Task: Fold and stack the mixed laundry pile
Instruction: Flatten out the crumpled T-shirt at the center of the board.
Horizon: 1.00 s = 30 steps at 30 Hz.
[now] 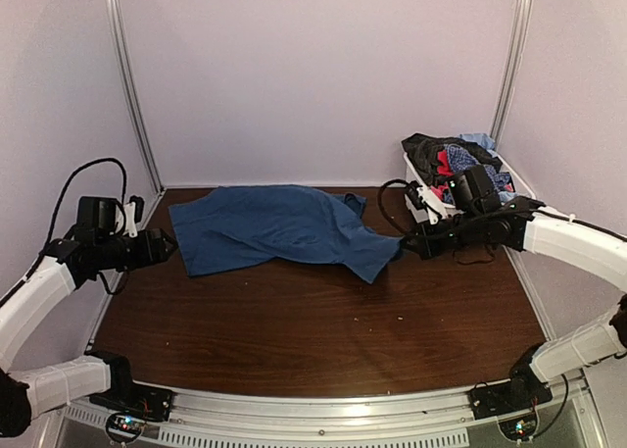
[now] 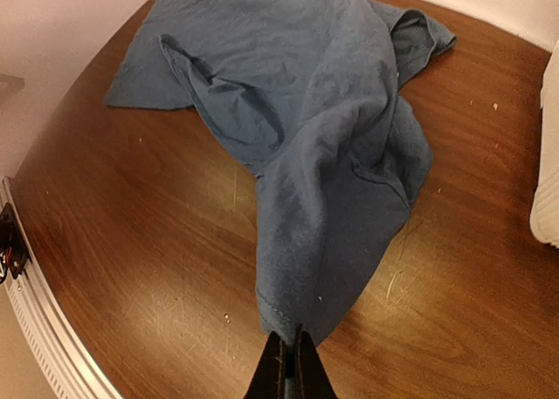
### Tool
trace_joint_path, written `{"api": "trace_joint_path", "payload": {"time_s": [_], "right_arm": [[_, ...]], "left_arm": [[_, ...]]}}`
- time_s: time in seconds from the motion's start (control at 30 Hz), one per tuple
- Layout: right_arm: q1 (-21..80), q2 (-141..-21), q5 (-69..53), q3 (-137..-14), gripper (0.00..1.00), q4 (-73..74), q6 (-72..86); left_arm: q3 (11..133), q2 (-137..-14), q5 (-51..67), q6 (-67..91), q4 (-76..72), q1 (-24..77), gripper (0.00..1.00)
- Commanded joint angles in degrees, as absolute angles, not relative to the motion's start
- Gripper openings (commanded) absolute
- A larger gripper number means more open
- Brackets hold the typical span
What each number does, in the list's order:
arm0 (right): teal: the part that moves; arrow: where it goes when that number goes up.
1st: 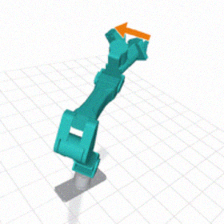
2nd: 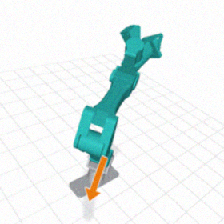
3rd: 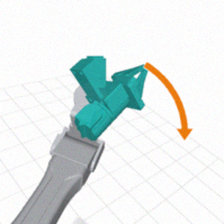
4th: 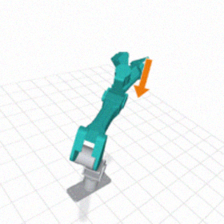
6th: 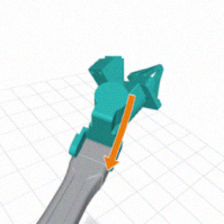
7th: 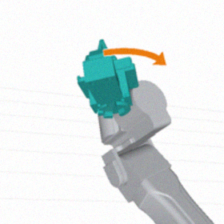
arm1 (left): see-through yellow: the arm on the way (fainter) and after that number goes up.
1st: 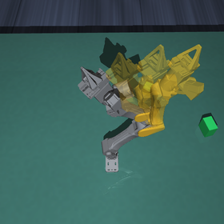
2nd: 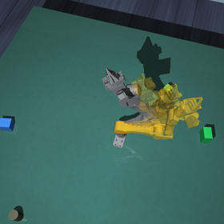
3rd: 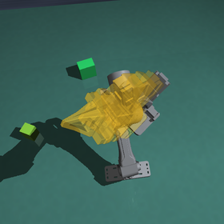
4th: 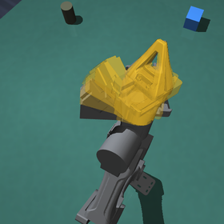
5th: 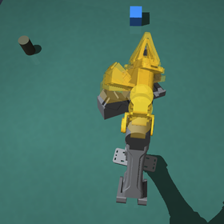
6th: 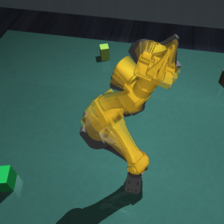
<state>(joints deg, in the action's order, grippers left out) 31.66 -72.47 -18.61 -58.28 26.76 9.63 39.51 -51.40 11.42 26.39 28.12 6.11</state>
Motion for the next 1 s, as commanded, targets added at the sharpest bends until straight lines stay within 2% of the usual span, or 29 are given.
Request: {"api": "trace_joint_path", "payload": {"time_s": [0.0, 0.13, 0.3, 0.5, 0.7, 0.83, 0.97], "right_arm": [[31.68, -73.53, -21.60, -56.97, 0.00, 23.26, 11.68], [31.52, -74.84, -16.17, -60.31, 0.00, 24.89, 11.51], [28.02, -74.27, -13.07, -63.23, 0.00, 26.80, 10.74], [26.55, -72.65, -13.90, -60.71, 0.00, 28.89, 10.57], [26.45, -69.14, -15.73, -53.46, 0.00, 31.71, 10.98], [29.31, -66.30, -15.13, -48.17, 0.00, 31.82, 13.49], [30.13, -70.72, -18.76, -48.26, 0.00, 33.19, 15.58]], "left_arm": [[39.86, -51.92, 11.66, 27.96, 27.57, 6.28, 0.78], [40.37, -56.25, 7.72, 26.97, 31.33, 9.11, 0.71], [43.23, -63.40, 4.39, 27.84, 28.43, 10.41, 0.67], [55.65, -80.00, 1.32, 21.41, 21.06, 10.24, 0.67], [69.63, -98.13, 6.11, 19.16, 21.99, 9.33, 0.56], [71.48, -103.48, 9.16, 19.04, 19.74, 9.23, 0.56], [72.94, -107.51, 9.39, 18.88, 18.53, 9.23, 0.56]]}}
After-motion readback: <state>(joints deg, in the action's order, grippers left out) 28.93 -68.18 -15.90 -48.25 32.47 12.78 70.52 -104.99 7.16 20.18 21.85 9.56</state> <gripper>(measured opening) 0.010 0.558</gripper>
